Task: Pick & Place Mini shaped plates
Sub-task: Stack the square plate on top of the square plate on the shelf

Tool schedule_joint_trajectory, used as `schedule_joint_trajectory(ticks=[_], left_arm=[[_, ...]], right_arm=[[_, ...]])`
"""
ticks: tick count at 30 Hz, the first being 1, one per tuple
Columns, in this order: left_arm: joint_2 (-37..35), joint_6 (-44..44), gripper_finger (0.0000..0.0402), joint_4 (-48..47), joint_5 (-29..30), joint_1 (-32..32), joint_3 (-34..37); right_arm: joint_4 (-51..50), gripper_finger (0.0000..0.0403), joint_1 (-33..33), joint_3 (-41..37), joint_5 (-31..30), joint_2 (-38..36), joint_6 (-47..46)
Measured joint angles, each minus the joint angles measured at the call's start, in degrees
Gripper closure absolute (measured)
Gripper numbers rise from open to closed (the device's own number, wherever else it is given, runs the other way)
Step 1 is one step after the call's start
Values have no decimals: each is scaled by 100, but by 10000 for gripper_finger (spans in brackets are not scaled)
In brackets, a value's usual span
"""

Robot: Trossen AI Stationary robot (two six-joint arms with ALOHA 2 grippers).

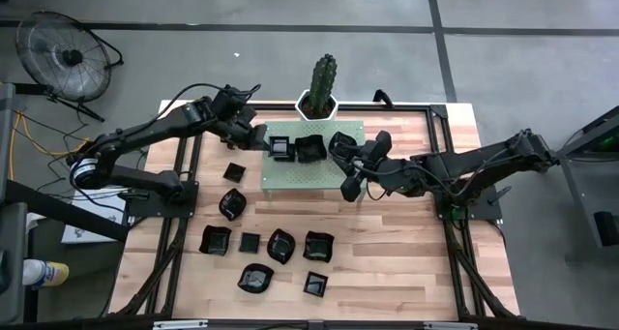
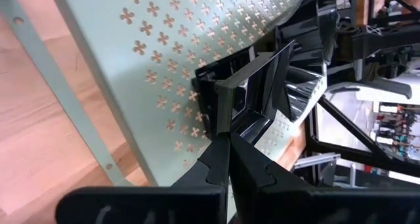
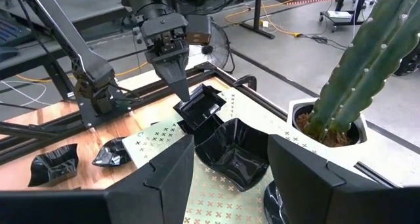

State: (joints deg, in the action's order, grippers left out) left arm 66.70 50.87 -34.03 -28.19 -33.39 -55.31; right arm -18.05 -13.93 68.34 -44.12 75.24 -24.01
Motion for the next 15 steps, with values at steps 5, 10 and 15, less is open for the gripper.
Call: schedule_joint_trajectory(ticks=[5,10,15], left_arm=[[80,39,401,11,30,2,-1],[236,47,401,146,15,88,-2],[382,64,401,336,-127,88,-7]], right_arm=[[-16,212,0,0,-2,0,0],[-23,212,0,0,4,0,0],[-122,212,0,2,16,0,0]])
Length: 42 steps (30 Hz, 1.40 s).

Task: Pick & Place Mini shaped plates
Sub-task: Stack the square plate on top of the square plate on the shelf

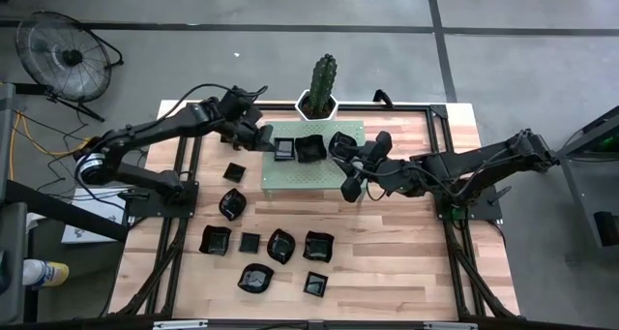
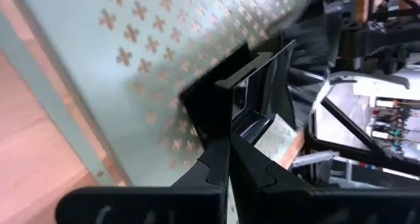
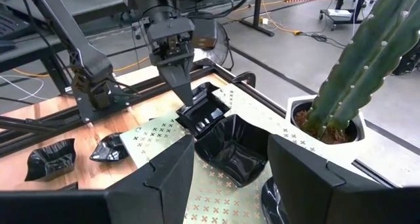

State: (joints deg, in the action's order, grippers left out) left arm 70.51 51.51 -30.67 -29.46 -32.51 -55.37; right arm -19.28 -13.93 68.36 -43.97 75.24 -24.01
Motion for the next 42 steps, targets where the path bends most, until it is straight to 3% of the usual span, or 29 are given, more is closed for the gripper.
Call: schedule_joint_trajectory(ticks=[42], left_arm=[[-104,-107,401,9,123,-9,-22]], right_arm=[[-106,212,1,0,-22,0,-131]])
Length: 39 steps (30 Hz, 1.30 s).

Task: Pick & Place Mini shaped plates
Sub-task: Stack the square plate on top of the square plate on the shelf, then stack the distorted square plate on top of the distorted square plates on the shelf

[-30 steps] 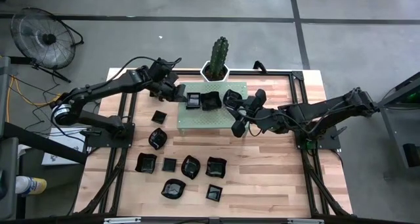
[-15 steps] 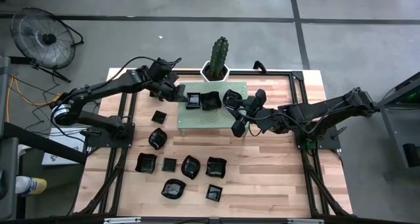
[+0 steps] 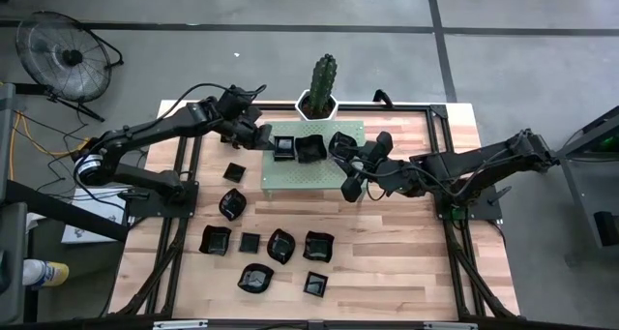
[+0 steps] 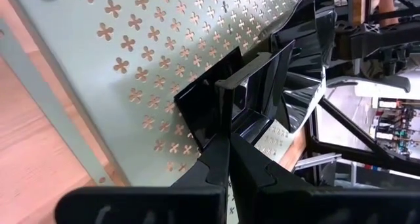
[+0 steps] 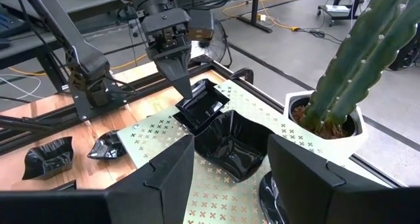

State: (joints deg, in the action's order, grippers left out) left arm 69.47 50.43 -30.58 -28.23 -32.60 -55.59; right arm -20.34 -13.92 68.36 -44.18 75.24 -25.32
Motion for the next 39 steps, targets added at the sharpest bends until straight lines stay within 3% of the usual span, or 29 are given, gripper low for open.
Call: schedule_joint_trajectory(ticks=[10,21,27,35,39], left_arm=[[0,-111,398,-2,-98,0,0],[0,-114,326,2,-78,0,0],[0,-158,316,108,-74,0,2],[-248,-696,315,211,208,0,10],[-606,-1369,316,207,384,0,11]], right_arm=[[-4,212,0,0,-22,0,13],[-46,212,1,0,-22,0,26],[-46,212,-1,0,-22,0,26],[-50,212,-1,0,42,0,-39],[-167,212,0,0,313,0,-429]])
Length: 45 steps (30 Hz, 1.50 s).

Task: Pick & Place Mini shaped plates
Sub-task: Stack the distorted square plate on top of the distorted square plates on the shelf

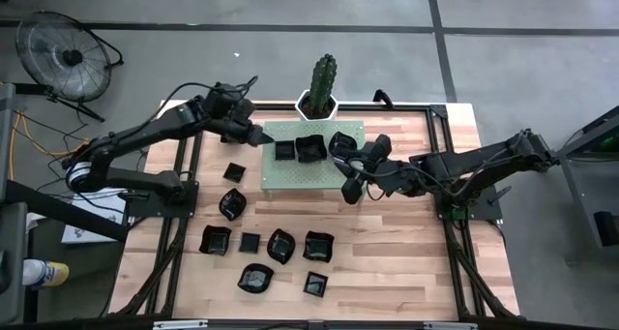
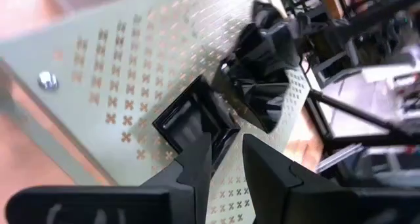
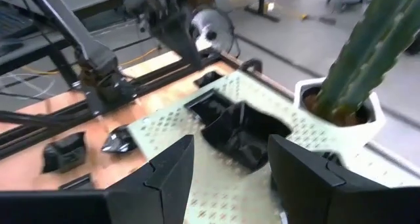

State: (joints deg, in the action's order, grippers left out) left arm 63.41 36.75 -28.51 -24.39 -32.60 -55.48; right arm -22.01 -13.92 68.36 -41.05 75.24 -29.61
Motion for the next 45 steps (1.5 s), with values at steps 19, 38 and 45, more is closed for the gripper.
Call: schedule_joint_trajectory(ticks=[19,38,45], left_arm=[[-1378,-2931,317,-37,2443,2317,-2],[-1888,-4281,317,-44,3358,4595,-2],[-2288,-4551,317,-360,3415,4948,-4]], right_arm=[[-1815,213,-99,0,2782,0,-3128],[-1007,213,-1823,0,2206,1117,-7010],[-259,213,-1908,0,2638,2172,-7683]])
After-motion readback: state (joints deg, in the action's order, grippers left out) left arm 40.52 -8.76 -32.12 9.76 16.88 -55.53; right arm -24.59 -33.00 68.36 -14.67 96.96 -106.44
